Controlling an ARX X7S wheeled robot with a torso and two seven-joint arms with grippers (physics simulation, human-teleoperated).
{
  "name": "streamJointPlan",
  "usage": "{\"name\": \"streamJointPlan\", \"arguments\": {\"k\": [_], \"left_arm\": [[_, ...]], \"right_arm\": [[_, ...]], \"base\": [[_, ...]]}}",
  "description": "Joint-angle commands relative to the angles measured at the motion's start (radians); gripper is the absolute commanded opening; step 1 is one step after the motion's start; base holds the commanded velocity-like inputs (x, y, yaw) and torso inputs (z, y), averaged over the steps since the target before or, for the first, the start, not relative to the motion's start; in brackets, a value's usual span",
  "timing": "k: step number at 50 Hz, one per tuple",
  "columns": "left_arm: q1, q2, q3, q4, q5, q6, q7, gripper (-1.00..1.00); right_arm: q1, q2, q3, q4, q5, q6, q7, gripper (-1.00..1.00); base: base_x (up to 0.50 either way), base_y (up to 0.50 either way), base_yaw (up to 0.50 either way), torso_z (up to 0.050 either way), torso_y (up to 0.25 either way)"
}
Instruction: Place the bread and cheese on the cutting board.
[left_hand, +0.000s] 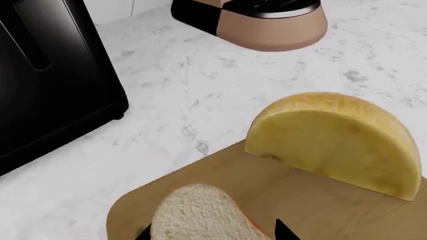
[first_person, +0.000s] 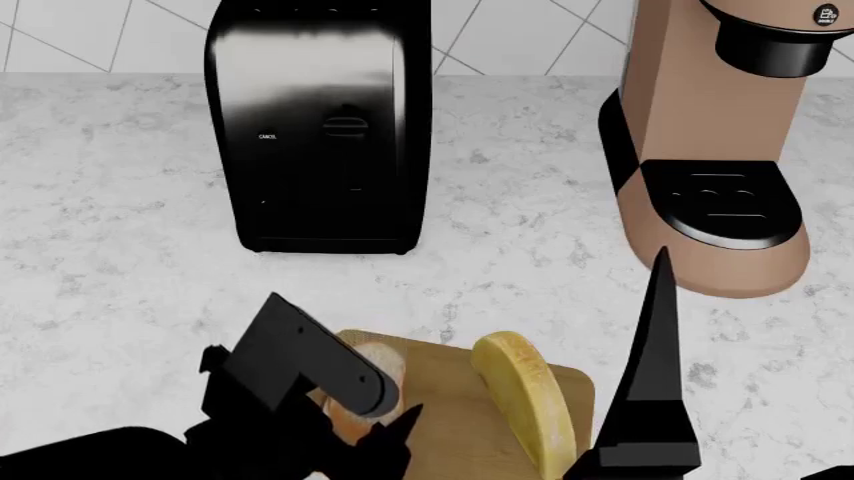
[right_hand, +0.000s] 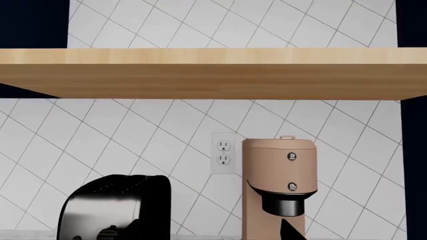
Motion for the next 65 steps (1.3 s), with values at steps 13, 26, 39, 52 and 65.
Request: {"name": "streamJointPlan", "arguments": {"k": [13,26,39,52,65], "left_arm": [[0.016,0.022,0.006,-0.056,0.030,0.012,-0.008,1.00],[0.014,0.015,0.012,-0.026,0.023,0.006,-0.016,1.00],[0.002,0.005,-0.015,0.075,-0.020,-0.034,-0.050,1.00],[-0.003,-0.013,-0.049,0.152,-0.016,-0.023,-0.103,1.00],[0.090,-0.081,-0.145,0.379,0.001,0.079,-0.196,1.00]], "right_arm": [[0.013,-0.014,-0.032,0.017,-0.067,-0.029,-0.028,1.00],[0.023,-0.008,-0.045,0.015,-0.070,-0.035,-0.024,1.00],[0.032,-0.003,-0.061,0.017,-0.072,-0.043,-0.023,1.00],[0.062,-0.020,-0.073,0.018,-0.061,-0.020,-0.033,1.00],[0.080,-0.016,-0.088,0.004,-0.074,-0.026,-0.022,1.00]], "base": [[0.00,0.00,0.00,0.000,0.000],[0.00,0.00,0.00,0.000,0.000],[0.00,0.00,0.00,0.000,0.000],[0.00,0.00,0.00,0.000,0.000],[0.00,0.00,0.00,0.000,0.000]]}}
